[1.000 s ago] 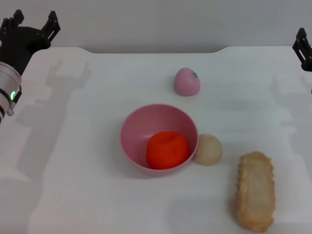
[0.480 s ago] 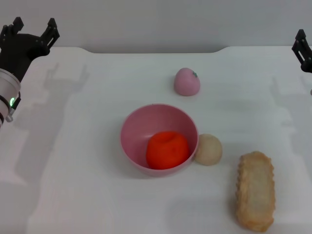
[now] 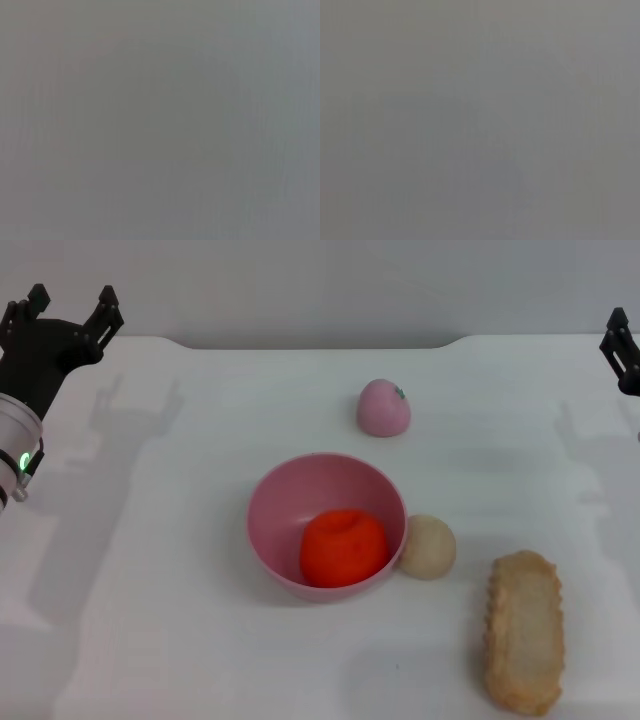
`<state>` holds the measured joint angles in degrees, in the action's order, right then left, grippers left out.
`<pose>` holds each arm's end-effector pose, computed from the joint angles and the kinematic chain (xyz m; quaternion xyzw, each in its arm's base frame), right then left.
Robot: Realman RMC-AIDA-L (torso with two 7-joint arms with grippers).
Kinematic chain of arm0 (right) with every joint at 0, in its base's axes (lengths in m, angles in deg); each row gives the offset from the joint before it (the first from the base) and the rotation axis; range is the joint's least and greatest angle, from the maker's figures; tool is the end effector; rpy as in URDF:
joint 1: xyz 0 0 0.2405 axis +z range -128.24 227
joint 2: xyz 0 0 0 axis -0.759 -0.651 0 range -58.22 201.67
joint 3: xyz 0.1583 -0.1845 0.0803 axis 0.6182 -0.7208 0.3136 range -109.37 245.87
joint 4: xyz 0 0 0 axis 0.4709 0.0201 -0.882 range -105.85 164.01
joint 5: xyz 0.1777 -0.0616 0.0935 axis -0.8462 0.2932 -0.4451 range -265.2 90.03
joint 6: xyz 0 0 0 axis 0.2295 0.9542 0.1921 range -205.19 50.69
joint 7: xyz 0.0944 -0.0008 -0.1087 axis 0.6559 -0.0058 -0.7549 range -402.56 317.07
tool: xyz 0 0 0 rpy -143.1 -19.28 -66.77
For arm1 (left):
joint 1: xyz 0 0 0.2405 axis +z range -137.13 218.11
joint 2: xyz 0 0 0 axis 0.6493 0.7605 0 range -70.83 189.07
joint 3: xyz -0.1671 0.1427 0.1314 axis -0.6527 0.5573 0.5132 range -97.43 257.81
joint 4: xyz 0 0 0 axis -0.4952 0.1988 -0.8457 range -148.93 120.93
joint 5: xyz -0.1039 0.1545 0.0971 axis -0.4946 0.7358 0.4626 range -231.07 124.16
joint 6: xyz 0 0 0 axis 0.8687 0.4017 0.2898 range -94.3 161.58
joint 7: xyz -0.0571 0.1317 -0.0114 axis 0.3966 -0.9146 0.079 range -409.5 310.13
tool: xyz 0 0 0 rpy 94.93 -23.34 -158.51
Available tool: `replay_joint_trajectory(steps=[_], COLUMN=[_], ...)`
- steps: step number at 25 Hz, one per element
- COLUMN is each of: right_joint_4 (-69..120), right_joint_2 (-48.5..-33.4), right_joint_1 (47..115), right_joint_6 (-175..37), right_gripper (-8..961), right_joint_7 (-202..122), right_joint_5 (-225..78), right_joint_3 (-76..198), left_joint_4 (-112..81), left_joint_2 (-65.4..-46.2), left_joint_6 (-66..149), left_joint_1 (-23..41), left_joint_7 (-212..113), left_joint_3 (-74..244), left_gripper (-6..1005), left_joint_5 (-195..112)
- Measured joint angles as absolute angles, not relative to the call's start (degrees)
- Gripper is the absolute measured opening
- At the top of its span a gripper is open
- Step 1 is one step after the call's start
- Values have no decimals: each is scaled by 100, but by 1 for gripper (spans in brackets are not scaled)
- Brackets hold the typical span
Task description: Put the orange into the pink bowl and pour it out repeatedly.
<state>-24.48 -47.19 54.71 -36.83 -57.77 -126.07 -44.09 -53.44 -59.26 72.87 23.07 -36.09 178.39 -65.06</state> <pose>0.2804 0.3276 0.0004 -0.6606 0.2509 0.2788 0.6504 -0.2846 0.3755 0.0094 -0.6961 -0.2638 -0.3145 0.5891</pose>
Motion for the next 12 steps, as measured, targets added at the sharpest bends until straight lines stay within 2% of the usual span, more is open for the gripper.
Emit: replay_joint_trajectory(steps=[12], right_joint_4=[-2370], right_joint_2=[-4719], right_joint_1=[5515], right_joint_6=[-3644], right_gripper=[804], right_joint_7=[-5777], right_joint_5=[-12617], right_joint_3=[-4473], left_joint_4=[-5358], left_joint_2=[-5912], left_joint_6=[7303], left_joint_1=[2351], left_joint_7=[-3597], left_joint_3=[17986], left_gripper=[840], left_joint_5=[-6496])
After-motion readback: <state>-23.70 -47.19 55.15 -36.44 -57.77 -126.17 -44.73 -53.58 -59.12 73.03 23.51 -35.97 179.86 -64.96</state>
